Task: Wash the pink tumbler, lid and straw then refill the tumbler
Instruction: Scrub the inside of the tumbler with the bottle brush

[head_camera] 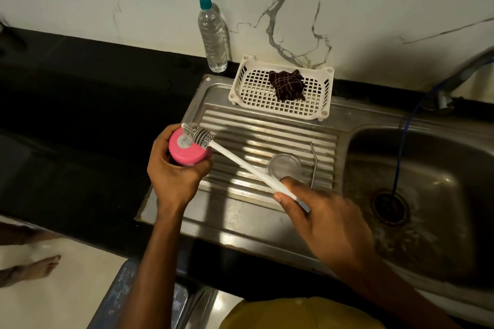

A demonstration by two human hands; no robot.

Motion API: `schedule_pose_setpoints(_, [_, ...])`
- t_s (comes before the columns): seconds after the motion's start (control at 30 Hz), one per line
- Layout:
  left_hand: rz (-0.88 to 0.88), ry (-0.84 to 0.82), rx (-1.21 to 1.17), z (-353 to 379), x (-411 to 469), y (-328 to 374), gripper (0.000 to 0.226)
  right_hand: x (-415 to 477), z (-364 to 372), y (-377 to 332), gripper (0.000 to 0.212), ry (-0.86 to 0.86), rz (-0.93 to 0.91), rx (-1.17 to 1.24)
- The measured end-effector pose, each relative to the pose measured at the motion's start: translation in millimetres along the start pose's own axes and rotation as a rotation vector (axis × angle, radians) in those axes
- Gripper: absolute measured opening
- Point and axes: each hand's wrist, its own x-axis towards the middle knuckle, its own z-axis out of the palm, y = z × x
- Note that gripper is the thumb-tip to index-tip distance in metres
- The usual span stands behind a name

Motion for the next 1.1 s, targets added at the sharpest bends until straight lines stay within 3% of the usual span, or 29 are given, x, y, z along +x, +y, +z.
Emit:
schedule_pose_setpoints(0.33, [-0.001, -0.017, 0.034, -13, -6, -5, 0.082, 2, 4, -10, 0.045, 0.022, -0.113, -0.085])
schedule_pose_setpoints(0.87, [-0.066, -0.033, 0.03, -1, -1, 4, 0.085, -12, -7, -3, 0.059, -0.103, 0.041, 0.035])
schedule_pose_setpoints(1.1, [-0.083, -0.05, -0.004, 8, -2, 15, 0.079, -7, -11, -7, 0.05, -0.004, -0.037, -0.021])
